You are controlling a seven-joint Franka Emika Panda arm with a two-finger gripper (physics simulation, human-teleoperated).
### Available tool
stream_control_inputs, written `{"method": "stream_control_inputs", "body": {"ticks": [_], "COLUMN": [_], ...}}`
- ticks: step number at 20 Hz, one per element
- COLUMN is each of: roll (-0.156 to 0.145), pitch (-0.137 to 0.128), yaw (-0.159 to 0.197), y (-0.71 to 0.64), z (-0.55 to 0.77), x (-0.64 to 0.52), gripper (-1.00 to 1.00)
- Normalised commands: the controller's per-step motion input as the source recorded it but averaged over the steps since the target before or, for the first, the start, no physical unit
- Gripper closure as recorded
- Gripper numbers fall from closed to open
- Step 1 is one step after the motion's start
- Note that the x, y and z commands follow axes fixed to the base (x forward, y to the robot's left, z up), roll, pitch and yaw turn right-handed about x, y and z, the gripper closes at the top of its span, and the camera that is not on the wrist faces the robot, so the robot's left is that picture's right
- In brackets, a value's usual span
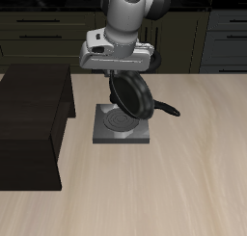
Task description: Place the frypan on the flat stove
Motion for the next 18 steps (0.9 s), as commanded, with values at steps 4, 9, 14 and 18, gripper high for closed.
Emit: {"method": "stream_control_inputs", "body": {"ticks": [4,9,14,18], "roll": [-0.005,0.027,0.049,0.054], "pitch": [-0.023,-0.019,-0.016,0.008], "yaw": [0.000,-0.005,-0.013,-0.008], "y": [0.05,0.05,0.13,0.09], "z": [0.01,0.02,0.00,-0.12], "x": [-0.07,-0.16,-0.26,-0.21], "gripper": [1.00,1.00,1.00,1.00]}}
